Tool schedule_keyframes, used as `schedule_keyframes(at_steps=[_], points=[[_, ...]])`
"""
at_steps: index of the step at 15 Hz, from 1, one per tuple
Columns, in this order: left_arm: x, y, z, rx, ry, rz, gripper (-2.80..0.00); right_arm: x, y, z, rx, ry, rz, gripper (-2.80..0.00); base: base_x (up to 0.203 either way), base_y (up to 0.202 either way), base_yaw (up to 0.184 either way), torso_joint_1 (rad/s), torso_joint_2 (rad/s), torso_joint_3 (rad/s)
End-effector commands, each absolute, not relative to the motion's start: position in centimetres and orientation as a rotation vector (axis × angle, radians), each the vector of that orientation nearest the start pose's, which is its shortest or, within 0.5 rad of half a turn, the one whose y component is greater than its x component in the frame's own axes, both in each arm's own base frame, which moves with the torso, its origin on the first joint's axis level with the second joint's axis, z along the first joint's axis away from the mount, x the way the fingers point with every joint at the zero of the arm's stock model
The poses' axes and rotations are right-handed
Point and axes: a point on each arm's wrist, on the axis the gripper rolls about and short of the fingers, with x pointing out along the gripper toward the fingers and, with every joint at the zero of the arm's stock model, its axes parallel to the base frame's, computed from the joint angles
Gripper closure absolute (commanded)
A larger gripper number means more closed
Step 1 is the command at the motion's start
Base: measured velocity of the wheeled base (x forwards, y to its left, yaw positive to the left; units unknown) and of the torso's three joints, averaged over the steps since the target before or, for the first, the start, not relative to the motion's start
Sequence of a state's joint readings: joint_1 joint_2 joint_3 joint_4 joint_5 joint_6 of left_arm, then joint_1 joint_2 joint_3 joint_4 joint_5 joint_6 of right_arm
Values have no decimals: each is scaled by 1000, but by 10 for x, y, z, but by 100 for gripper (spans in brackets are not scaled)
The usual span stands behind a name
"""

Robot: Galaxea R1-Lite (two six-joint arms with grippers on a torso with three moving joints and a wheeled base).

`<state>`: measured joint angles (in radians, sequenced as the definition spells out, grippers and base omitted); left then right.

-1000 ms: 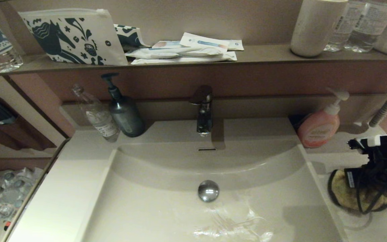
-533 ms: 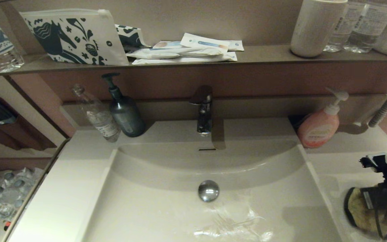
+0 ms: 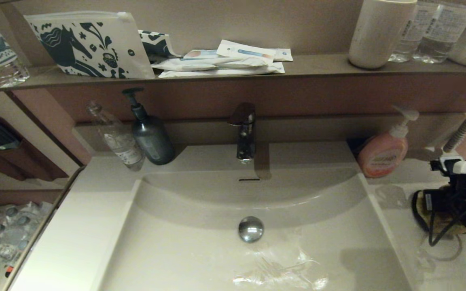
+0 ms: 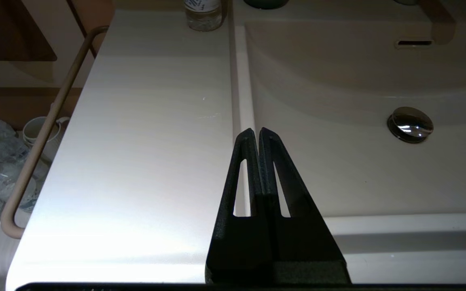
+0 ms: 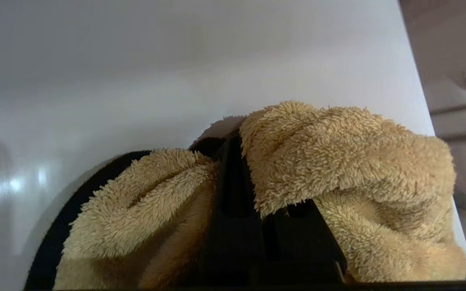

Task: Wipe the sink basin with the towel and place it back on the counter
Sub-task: Wipe the sink

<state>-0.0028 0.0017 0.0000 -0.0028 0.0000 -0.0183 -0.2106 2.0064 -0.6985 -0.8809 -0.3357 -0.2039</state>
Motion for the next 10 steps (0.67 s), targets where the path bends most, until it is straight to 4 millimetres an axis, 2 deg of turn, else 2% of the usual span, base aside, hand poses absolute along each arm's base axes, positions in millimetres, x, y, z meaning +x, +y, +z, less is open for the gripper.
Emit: schedule_keyframes(at_steps=[1, 6, 10], points=[[-23, 0, 76, -20, 0, -3, 0, 342, -82, 84, -209, 454, -504, 0, 0, 0, 0, 0, 0, 0], [-23, 0, 76, -20, 0, -3, 0, 318, -75, 120, -186, 473, -483, 0, 0, 0, 0, 0, 0, 0], [-23, 0, 76, -18, 0, -3, 0, 297, -69, 163, -161, 405, -482, 0, 0, 0, 0, 0, 0, 0]])
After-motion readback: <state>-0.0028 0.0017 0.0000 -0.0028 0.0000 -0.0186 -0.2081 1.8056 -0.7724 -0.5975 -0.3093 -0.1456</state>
